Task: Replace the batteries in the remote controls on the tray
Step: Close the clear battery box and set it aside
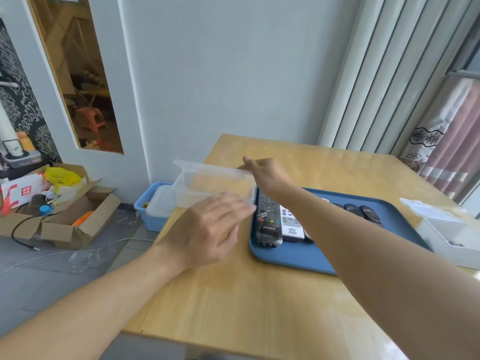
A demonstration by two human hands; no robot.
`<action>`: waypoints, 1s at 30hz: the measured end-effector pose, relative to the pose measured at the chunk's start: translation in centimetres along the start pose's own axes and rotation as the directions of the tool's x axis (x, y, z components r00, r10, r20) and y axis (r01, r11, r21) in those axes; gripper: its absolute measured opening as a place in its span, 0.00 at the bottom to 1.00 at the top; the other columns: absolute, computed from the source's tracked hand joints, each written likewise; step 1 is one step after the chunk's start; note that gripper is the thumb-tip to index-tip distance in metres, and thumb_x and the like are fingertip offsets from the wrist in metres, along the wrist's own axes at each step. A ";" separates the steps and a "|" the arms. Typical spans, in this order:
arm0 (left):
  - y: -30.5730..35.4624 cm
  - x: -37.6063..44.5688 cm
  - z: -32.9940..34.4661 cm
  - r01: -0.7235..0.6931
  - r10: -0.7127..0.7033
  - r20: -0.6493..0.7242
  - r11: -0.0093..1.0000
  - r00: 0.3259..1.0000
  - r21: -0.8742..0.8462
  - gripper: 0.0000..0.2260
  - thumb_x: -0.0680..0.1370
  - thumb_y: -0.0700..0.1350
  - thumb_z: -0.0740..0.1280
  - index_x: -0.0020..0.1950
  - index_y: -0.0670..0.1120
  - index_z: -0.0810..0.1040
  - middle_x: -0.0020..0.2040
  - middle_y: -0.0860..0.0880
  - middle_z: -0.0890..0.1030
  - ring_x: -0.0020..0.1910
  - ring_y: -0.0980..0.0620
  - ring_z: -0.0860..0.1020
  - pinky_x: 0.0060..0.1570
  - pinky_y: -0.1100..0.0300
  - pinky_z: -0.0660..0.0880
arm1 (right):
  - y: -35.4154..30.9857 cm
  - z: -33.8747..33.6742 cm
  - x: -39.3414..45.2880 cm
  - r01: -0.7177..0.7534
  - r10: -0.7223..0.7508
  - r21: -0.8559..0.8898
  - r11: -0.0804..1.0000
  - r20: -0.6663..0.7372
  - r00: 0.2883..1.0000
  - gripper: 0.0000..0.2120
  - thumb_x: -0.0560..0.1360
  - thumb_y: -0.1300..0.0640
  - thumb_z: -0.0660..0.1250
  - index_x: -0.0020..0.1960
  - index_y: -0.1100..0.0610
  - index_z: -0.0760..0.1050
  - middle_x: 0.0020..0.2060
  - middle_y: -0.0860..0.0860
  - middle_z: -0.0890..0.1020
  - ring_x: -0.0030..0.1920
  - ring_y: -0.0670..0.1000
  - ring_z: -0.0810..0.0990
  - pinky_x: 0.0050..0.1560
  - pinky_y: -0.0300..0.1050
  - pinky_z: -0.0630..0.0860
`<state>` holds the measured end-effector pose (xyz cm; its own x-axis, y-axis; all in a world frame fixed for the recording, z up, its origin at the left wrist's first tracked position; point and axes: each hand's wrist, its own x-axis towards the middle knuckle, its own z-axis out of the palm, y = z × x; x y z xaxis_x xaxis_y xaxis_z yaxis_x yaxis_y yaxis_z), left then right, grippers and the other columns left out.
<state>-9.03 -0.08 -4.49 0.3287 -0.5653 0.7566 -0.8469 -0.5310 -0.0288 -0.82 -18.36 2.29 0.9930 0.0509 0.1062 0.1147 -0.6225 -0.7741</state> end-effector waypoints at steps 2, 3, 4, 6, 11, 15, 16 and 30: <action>-0.7 1.9 -1.4 0.086 -0.085 -0.156 0.996 0.984 -0.006 0.18 0.78 0.35 0.64 0.68 0.38 0.78 0.68 0.44 0.79 0.70 0.46 0.75 0.72 0.50 0.69 | 0.8 0.4 -0.4 0.044 -0.031 -0.167 0.985 0.080 0.996 0.15 0.81 0.48 0.63 0.58 0.56 0.84 0.37 0.45 0.83 0.37 0.49 0.77 0.38 0.40 0.69; -1.7 2.7 -1.8 0.202 -0.198 -0.215 0.979 0.956 -0.005 0.19 0.79 0.35 0.62 0.70 0.39 0.76 0.70 0.45 0.78 0.72 0.47 0.73 0.73 0.53 0.67 | 1.3 0.8 -0.6 0.080 -0.056 -0.227 0.970 0.113 0.992 0.13 0.81 0.50 0.65 0.59 0.52 0.84 0.48 0.45 0.85 0.46 0.49 0.81 0.44 0.40 0.71; -3.0 3.6 -2.3 0.347 -0.340 -0.240 0.938 0.909 -0.017 0.19 0.80 0.36 0.61 0.72 0.41 0.75 0.72 0.46 0.76 0.74 0.48 0.70 0.75 0.56 0.63 | 1.7 1.0 -0.9 0.116 -0.084 -0.270 0.956 0.127 0.988 0.12 0.81 0.50 0.65 0.61 0.48 0.83 0.59 0.44 0.83 0.55 0.49 0.81 0.50 0.40 0.72; -6.0 4.4 -2.8 0.606 -0.602 -0.163 0.795 0.782 -0.027 0.19 0.84 0.40 0.57 0.75 0.44 0.72 0.76 0.48 0.71 0.78 0.50 0.64 0.76 0.60 0.57 | 2.3 1.3 -1.5 0.147 -0.113 -0.298 0.943 0.130 0.985 0.13 0.81 0.49 0.63 0.63 0.44 0.81 0.69 0.42 0.76 0.57 0.47 0.79 0.50 0.39 0.69; -9.9 1.8 -0.3 0.766 -0.766 0.283 0.628 0.577 0.137 0.21 0.87 0.48 0.50 0.80 0.47 0.63 0.82 0.49 0.60 0.82 0.47 0.52 0.79 0.51 0.49 | 2.6 1.4 -1.4 0.152 -0.117 -0.319 0.935 0.125 0.985 0.14 0.82 0.47 0.62 0.65 0.42 0.79 0.72 0.39 0.73 0.41 0.40 0.78 0.38 0.35 0.68; -10.7 0.8 0.3 0.731 -0.763 0.427 0.622 0.485 0.282 0.23 0.87 0.51 0.43 0.82 0.52 0.57 0.83 0.55 0.53 0.83 0.45 0.46 0.79 0.42 0.48 | 2.9 2.2 -1.4 0.151 -0.134 -0.282 0.947 0.081 0.988 0.15 0.82 0.48 0.62 0.66 0.43 0.79 0.72 0.40 0.73 0.65 0.50 0.77 0.53 0.40 0.71; -10.8 0.9 0.3 0.721 -0.760 0.451 0.623 0.468 0.303 0.23 0.87 0.52 0.42 0.83 0.53 0.56 0.83 0.56 0.52 0.83 0.46 0.45 0.78 0.40 0.47 | 3.1 2.4 -1.5 0.147 -0.133 -0.275 0.950 0.070 0.989 0.15 0.82 0.48 0.61 0.66 0.44 0.79 0.72 0.40 0.73 0.68 0.49 0.75 0.57 0.41 0.70; -5.4 8.2 1.7 0.789 -0.792 0.097 0.610 0.603 0.073 0.17 0.80 0.39 0.62 0.68 0.46 0.76 0.70 0.46 0.76 0.72 0.45 0.69 0.67 0.55 0.66 | 3.8 -7.4 -3.0 0.159 -0.214 -0.414 0.896 -0.090 0.973 0.13 0.82 0.52 0.63 0.65 0.46 0.78 0.67 0.48 0.77 0.63 0.53 0.77 0.56 0.47 0.74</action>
<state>-1.05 -2.87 0.74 0.9096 0.0183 0.4152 -0.2262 -0.8162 0.5316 -3.54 -26.68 3.63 0.9389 0.1127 0.3251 0.2498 -0.8730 -0.4189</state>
